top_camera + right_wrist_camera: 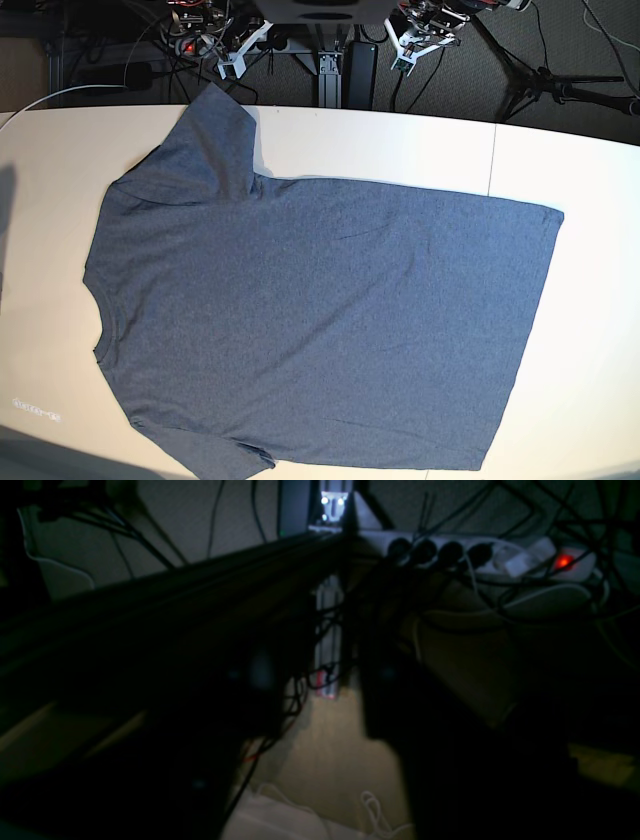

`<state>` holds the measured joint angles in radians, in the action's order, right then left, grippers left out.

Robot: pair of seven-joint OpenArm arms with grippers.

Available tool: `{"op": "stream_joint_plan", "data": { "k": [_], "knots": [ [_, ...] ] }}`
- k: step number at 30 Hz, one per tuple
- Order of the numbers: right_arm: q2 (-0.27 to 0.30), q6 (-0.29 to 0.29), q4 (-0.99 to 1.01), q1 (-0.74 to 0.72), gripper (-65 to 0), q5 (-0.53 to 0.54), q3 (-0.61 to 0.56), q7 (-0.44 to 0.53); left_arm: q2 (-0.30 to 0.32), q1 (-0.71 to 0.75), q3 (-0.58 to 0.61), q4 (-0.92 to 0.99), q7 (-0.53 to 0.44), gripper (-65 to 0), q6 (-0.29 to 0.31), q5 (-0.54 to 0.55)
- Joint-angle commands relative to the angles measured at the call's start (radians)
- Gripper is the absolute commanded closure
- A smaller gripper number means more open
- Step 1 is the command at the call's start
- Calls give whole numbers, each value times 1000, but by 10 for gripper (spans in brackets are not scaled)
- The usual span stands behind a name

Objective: Fold the T-shirt properly

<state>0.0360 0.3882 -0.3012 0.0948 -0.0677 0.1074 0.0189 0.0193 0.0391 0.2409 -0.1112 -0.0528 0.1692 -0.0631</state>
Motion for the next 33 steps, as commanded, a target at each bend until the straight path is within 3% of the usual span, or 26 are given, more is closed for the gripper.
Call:
{"op": "stream_joint_plan", "data": {
  "k": [1, 3, 11, 16, 23, 33],
  "knots": [
    [5, 35, -5, 2, -135, 3, 0, 8, 0, 3, 0, -1, -3, -40, 26, -1],
    [5, 35, -5, 2, -105, 3, 0, 8, 0, 4, 0, -1, -3, -40, 26, -1],
    [6, 45, -14, 11, -106, 3, 0, -43, 20, 35, 0, -20, -10, -41, 26, 9],
    [28, 45, -151, 114, -122, 5, -2, -42, 56, 115, 0, -117, -13, -41, 26, 72],
    [91, 46, -444, 321, -122, 76, -107, -42, 133, 291, 0, -424, -21, -41, 27, 71],
    [248, 46, -937, 585, -122, 86, -182, -43, 296, 568, 0, -989, -34, -44, 38, 109]
  ]
}}
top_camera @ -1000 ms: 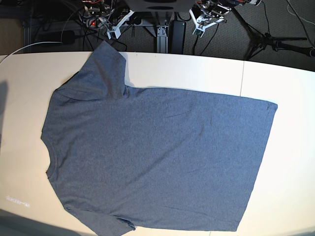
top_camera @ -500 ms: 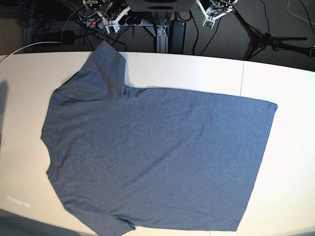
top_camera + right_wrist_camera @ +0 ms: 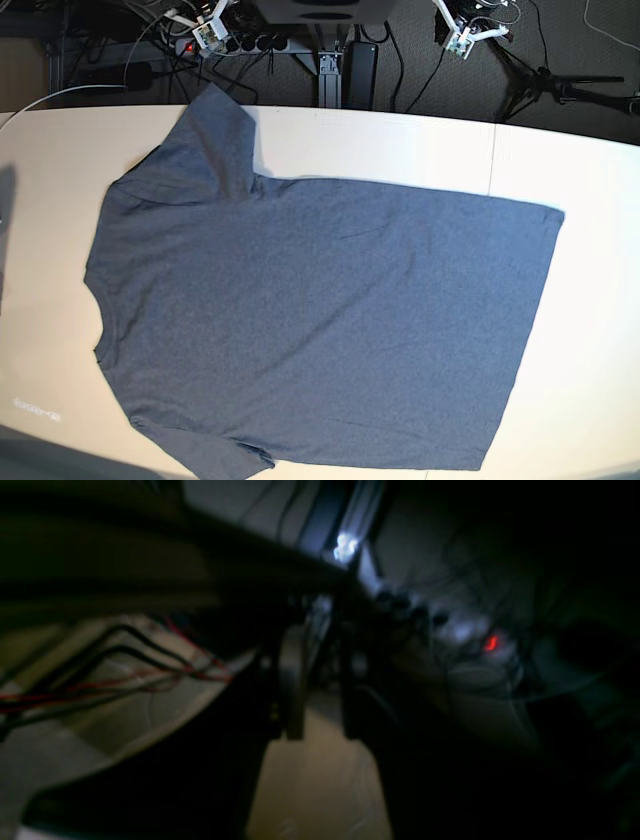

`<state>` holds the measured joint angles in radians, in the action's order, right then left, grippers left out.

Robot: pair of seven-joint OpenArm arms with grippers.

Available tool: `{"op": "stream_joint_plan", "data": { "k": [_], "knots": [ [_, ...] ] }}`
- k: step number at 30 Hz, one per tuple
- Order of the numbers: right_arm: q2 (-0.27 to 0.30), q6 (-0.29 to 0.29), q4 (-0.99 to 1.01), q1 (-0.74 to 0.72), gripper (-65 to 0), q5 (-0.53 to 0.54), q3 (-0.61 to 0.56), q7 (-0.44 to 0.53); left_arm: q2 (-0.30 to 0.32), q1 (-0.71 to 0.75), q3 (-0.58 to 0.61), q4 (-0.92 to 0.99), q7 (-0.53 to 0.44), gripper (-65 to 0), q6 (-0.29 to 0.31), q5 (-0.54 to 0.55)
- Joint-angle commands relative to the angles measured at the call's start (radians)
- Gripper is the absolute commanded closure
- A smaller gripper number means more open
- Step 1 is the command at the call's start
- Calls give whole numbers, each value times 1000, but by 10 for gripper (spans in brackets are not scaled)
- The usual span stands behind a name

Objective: Fold the T-shirt properly

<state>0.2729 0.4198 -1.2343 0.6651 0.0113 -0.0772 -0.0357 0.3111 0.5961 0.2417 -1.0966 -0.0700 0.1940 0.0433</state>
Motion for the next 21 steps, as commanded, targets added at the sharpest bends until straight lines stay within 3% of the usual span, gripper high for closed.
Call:
{"op": "stream_joint_plan", "data": {
  "k": [1, 6, 13, 18, 21],
  "knots": [
    [31, 14, -48, 37, -122, 16, 3, 6, 25, 35, -1, -56, -16, -45, 14, 3],
    [140, 14, -243, 139, -122, 23, 3, -23, 123, 162, -34, -316, -16, -46, 84, 48],
    [309, 14, -459, 253, -122, 1, 5, -26, 246, 380, -216, -673, -16, -46, 280, 72],
    [432, 14, -588, 301, -122, -34, 29, -32, 343, 488, -317, -901, 7, -50, 292, -12],
    [487, 14, -659, 299, -142, -34, 75, -85, 389, 492, -359, -996, 125, -118, 289, -31]
  ]
}}
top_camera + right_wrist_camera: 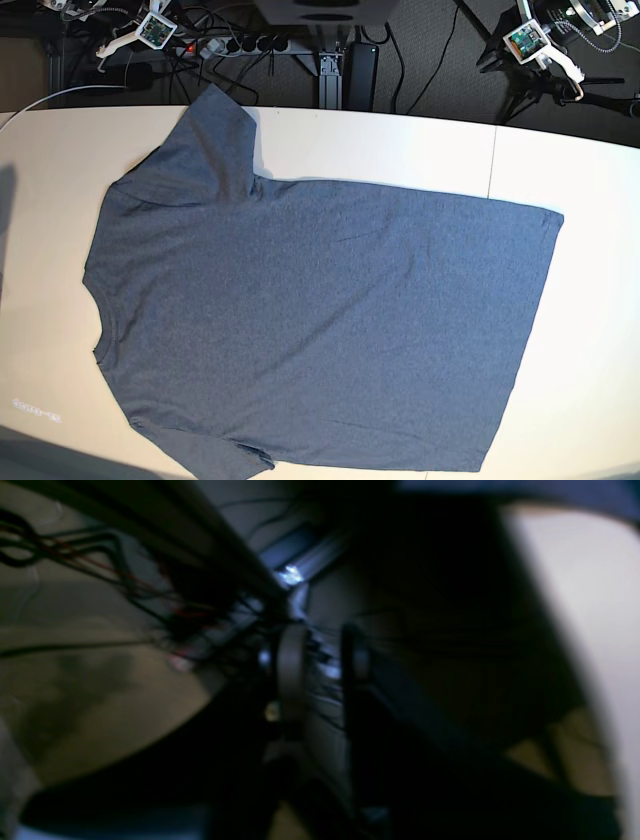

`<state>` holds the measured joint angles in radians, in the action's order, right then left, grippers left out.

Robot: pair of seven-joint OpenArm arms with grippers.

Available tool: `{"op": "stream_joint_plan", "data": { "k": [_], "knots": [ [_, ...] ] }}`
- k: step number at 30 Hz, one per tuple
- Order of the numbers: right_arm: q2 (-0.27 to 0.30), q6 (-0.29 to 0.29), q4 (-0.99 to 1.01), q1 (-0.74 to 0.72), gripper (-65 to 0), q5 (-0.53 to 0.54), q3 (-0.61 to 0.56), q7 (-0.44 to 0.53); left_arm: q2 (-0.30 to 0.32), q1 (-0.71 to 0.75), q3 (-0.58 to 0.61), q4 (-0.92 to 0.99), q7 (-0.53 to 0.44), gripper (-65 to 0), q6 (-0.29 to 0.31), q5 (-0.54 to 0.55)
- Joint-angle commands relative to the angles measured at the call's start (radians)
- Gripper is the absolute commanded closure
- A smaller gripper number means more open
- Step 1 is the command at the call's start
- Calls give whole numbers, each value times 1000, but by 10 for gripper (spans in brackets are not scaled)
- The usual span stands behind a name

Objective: Fold the T-shirt properly
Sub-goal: 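Move the right gripper to the shirt's shoulder corner and pinch it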

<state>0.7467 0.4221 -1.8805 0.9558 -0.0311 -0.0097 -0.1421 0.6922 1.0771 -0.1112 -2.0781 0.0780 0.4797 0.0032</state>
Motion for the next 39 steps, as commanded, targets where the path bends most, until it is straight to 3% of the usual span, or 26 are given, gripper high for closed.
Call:
{"op": "stream_joint_plan", "data": {
  "k": [1, 5, 11, 16, 20, 23, 34, 39],
  "knots": [
    [30, 11, -37, 9, -147, 8, 28, 9, 18, 10, -21, -37, 7, -152, 3, 6],
    [101, 10, -113, 2, -155, -41, 104, 7, 45, 5, -80, -69, 31, -250, -17, -18],
    [247, 8, -166, -36, -293, -156, 127, 16, 59, 3, -114, -69, 21, -250, -129, -49],
    [373, 8, -165, -106, -308, -237, 109, 15, 59, 3, -114, -69, 16, -250, -128, -49],
    [460, 8, -162, -143, -378, -242, 83, 16, 61, 3, -114, -69, 16, -250, -129, -68],
    [506, 8, -160, -174, -380, -244, 38, 23, 79, 3, -114, -69, 16, -250, -129, -72],
    [512, 7, -41, -454, -380, -347, -322, 39, 92, 1, -114, -69, 16, -250, -129, -72],
    [473, 7, 8, -578, -380, -347, -460, 42, 92, 1, -114, -69, 16, -250, -129, -71]
  ]
}}
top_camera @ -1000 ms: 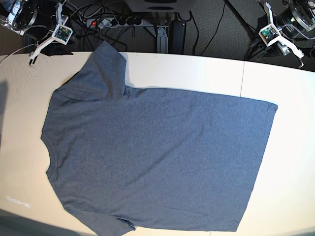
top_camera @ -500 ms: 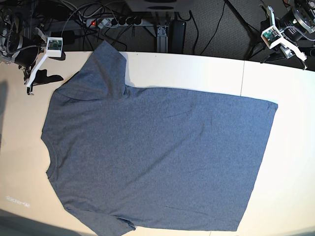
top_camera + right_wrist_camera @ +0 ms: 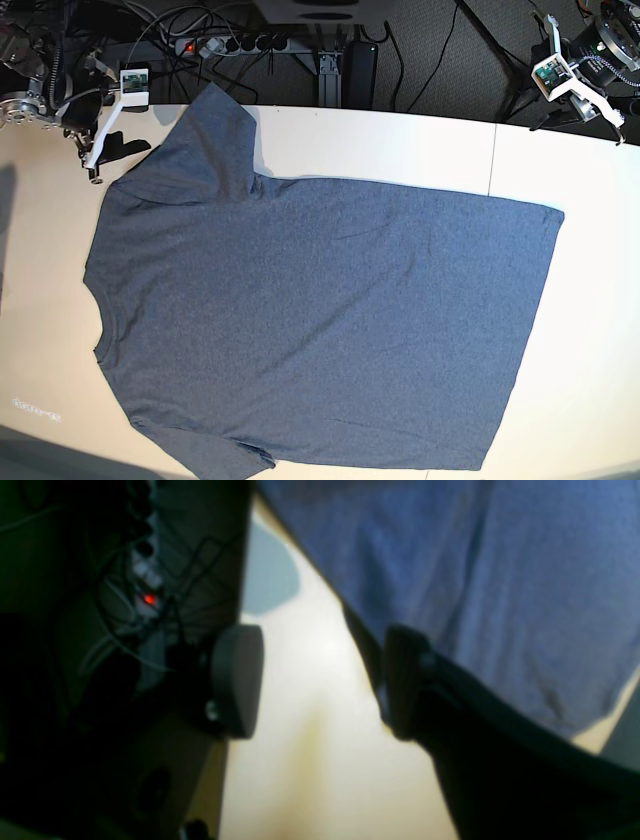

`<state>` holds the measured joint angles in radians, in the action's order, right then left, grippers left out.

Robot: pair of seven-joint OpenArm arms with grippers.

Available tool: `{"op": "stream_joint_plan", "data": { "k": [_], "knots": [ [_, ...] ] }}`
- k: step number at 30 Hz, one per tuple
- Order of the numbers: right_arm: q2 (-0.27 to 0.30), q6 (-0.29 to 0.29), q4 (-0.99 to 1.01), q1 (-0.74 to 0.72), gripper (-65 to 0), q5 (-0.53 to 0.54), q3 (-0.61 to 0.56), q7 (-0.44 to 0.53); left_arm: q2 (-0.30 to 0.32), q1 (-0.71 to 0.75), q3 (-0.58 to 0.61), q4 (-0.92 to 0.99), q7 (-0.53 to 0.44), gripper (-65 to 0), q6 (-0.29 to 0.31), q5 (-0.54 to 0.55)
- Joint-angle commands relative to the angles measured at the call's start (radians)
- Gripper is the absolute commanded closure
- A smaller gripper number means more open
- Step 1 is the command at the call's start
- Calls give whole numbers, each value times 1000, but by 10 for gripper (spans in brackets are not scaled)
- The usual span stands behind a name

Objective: Fold the T-shirt properly
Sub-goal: 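Move the right gripper to the shirt's shoulder corner and pinch it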

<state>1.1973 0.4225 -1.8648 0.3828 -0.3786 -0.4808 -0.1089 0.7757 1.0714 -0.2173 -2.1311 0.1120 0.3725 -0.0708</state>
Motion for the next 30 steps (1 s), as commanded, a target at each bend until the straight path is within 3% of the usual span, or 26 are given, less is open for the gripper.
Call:
{"op": "stream_joint_plan", "data": {
  "k": [1, 7, 18, 22, 30],
  "knots": [
    [13, 7, 2, -27, -380, 0, -16, 8, 9, 7, -8, -16, -18, -250, -22, 3],
    [-3, 7, 28, -133, -380, -7, -124, 7, 9, 7, -8, -16, -16, -250, -22, 2],
    [-4, 7, 36, -161, -380, 8, -124, 9, 9, 6, -8, -16, -17, -250, -22, 3],
    [-5, 7, 75, -161, -379, 2, -124, 61, 9, 6, -8, -16, -17, -250, -27, 3],
    [-49, 7, 90, -161, -380, -14, -124, 63, 9, 6, -8, -16, -18, -250, -29, 3]
  ]
}}
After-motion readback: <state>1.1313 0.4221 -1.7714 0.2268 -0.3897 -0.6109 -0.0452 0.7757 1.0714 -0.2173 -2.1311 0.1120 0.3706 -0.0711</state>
